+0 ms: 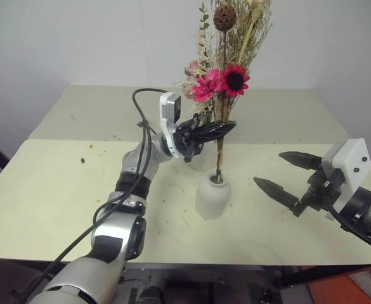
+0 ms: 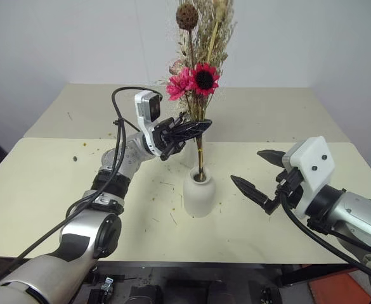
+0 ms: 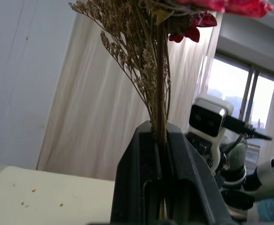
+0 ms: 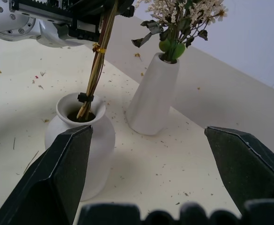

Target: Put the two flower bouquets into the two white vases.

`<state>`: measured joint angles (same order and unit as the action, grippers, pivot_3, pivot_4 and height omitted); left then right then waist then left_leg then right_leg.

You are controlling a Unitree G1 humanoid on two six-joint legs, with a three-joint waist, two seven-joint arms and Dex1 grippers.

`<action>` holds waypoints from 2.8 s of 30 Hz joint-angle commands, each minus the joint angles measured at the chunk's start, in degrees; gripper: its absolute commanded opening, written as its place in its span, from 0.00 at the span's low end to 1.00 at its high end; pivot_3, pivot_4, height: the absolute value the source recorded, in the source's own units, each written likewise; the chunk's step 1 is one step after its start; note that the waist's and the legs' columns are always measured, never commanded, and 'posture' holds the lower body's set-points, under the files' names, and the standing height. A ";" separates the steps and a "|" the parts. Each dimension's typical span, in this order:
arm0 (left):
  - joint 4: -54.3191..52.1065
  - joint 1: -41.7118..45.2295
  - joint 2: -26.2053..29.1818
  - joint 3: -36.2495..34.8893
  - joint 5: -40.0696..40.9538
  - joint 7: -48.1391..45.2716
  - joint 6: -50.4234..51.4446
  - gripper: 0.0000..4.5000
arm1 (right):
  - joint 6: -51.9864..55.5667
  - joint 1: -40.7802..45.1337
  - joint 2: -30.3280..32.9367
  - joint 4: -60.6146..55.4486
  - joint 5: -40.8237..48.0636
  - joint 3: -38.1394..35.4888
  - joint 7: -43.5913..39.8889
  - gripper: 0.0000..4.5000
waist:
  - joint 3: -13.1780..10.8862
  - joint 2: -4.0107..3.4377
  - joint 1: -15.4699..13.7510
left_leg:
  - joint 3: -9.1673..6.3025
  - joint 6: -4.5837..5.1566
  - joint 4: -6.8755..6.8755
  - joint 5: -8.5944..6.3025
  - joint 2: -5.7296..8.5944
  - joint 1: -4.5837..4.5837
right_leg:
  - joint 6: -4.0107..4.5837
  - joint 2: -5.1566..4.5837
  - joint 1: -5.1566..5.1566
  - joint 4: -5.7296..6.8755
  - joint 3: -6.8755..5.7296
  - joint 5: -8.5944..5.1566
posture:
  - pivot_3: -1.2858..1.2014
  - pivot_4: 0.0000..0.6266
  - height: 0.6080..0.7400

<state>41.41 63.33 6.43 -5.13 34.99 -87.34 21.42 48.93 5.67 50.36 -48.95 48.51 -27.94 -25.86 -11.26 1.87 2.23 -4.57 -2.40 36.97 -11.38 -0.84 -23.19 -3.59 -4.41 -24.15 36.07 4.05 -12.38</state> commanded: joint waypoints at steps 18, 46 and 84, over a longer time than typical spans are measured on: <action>-5.40 -6.24 -0.81 3.36 -5.20 -3.93 -12.80 0.00 | -4.63 -1.32 -0.28 0.25 -3.22 0.04 -0.58 1.00 | 0.00 0.00 -0.13 | 0.00 0.00 0.01 0.00 0.00 0.00 | 0.01 0.00 0.00 0.00 0.01 0.00 | 0.52 0.24 1.00; -9.99 -7.35 10.39 7.26 -13.35 2.33 -11.96 1.00 | -4.95 -0.92 0.15 1.71 -3.94 0.69 -1.50 1.00 | 0.00 0.00 0.04 | 0.00 0.01 0.01 0.00 -0.01 0.03 | 0.01 0.01 0.01 0.04 0.01 0.01 | 0.52 0.24 1.00; -34.12 -26.26 46.19 2.64 -14.06 -0.31 -11.74 1.00 | -8.38 -15.47 4.78 10.08 -4.86 -18.63 -24.41 1.00 | 0.03 -0.04 -0.15 | 0.03 0.02 0.02 -0.01 -0.11 0.07 | 0.05 0.03 0.03 0.09 -0.01 -0.02 | 0.52 0.24 1.00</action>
<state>9.54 37.16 50.94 0.24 19.24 -87.34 9.17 42.74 -9.41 54.14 -39.06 43.85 -43.20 -47.77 -11.23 1.83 2.08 -4.54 -2.38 36.99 -11.38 -0.95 -23.11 -3.54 -4.38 -24.11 36.17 4.04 -12.40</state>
